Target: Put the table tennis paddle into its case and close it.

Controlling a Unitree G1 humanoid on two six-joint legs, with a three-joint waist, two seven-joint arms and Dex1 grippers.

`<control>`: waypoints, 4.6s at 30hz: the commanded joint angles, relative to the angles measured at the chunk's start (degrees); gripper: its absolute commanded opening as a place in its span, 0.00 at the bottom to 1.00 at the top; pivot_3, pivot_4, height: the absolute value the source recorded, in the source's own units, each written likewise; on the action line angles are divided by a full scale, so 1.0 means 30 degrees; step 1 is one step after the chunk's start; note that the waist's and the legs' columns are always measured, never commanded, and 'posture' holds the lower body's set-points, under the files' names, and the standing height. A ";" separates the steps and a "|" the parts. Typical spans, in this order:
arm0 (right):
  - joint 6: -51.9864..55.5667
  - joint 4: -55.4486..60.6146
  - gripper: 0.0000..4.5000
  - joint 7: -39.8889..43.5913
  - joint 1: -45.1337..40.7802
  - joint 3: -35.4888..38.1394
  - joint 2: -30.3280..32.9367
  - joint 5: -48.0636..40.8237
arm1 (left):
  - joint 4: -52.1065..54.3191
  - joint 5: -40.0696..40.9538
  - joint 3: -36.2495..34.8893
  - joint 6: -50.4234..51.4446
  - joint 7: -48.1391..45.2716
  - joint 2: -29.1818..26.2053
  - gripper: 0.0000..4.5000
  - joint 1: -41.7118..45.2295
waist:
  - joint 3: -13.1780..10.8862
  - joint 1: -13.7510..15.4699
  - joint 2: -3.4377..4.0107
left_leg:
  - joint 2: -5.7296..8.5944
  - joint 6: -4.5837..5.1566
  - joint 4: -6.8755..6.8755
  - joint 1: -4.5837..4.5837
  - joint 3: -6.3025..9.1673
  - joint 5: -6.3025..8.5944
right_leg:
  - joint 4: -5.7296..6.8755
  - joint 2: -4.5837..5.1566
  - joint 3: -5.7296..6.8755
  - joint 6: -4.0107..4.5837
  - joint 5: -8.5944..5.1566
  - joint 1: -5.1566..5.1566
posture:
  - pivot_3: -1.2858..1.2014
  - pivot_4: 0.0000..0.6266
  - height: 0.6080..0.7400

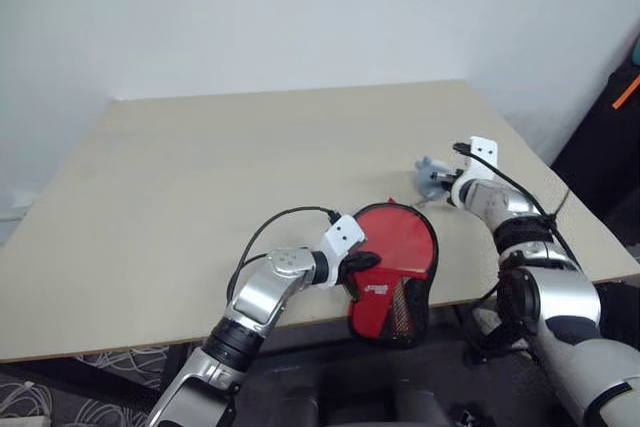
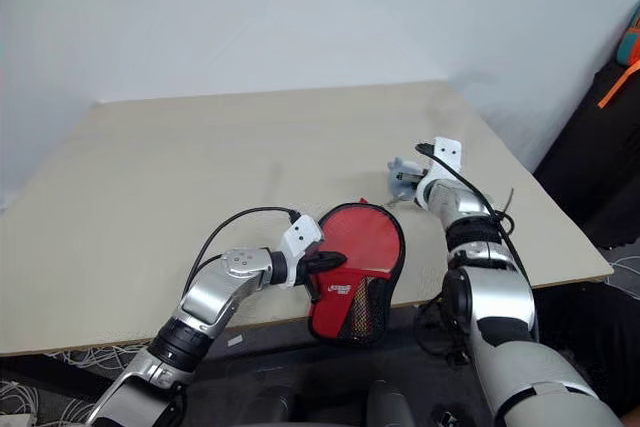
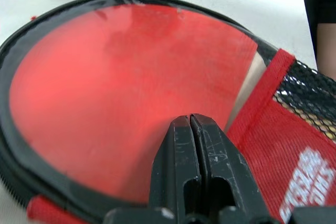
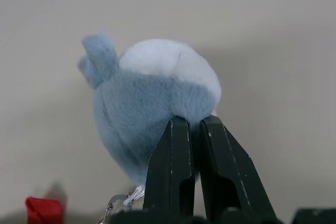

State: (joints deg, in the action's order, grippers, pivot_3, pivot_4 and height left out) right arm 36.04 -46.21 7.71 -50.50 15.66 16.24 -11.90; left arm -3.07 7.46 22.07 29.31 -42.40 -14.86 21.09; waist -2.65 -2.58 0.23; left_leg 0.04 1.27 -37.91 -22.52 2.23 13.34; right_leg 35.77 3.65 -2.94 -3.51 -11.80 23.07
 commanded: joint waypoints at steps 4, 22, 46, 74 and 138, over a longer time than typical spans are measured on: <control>0.5028 0.9048 0.01 -0.0453 0.3022 0.0657 0.0751 -0.1418 | -0.0851 -0.0489 0.0583 0.0750 -0.0162 -0.0208 0.00 -0.0230 | 0.0032 -0.0016 0.0042 | 0.0033 0.0027 0.0001 0.0010 -0.0003 -0.0015 | 0.0003 0.0000 -0.0062 -0.0017 -0.0010 -0.0015 | 0.52 0.00 1.00; 1.0567 1.4454 0.01 0.3106 0.5651 -0.2859 0.4472 -0.1417 | -0.1499 -0.0609 0.0736 0.0616 -0.0345 0.0104 0.00 0.0260 | 0.0050 0.0025 0.0057 | 0.0064 0.0034 -0.0004 0.0010 -0.0003 -0.0016 | -0.0007 0.0002 -0.0083 -0.0034 -0.0029 -0.0027 | 0.52 0.00 1.00; 1.1497 1.8024 0.66 0.7117 0.6842 -0.5951 0.6978 -0.2256 | -0.1817 -0.0697 0.0723 0.0521 -0.0277 0.0314 0.00 0.0432 | 0.0063 0.0018 0.0016 | 0.0066 0.0035 -0.0006 0.0009 -0.0002 -0.0014 | -0.0018 0.0016 -0.0074 -0.0016 -0.0058 -0.0023 | 0.52 0.00 1.00; 0.3272 0.7899 0.88 1.2986 0.1116 -1.0726 0.8528 0.2354 | -0.1856 -0.0695 0.0595 0.0631 0.0016 0.0496 0.00 0.0372 | 0.0059 -0.0013 -0.0001 | 0.0074 0.0035 -0.0001 -0.0004 -0.0025 -0.0013 | -0.0017 0.0026 -0.0087 -0.0049 -0.0040 0.0010 | 0.52 0.00 1.00; 0.5431 1.2144 0.08 1.4846 0.4548 -1.0098 0.8467 0.2046 | -1.0440 -0.0547 -0.1323 -0.6263 -0.0912 0.4762 0.00 0.5650 | 0.0045 -0.0021 -0.0075 | 0.0079 0.0034 -0.0011 -0.0024 -0.0031 -0.0012 | -0.0007 0.0023 -0.0086 -0.0056 -0.0038 0.0043 | 0.52 0.00 1.00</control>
State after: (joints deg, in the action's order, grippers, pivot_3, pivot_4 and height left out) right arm 51.98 -10.72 53.20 -35.98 -16.08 41.79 -5.60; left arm -33.72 6.43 18.62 12.94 -44.50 -0.98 35.81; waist -2.51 -2.64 0.01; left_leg 0.28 1.37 -37.93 -22.59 2.14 13.30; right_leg 35.75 3.72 -3.20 -3.68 -11.92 23.20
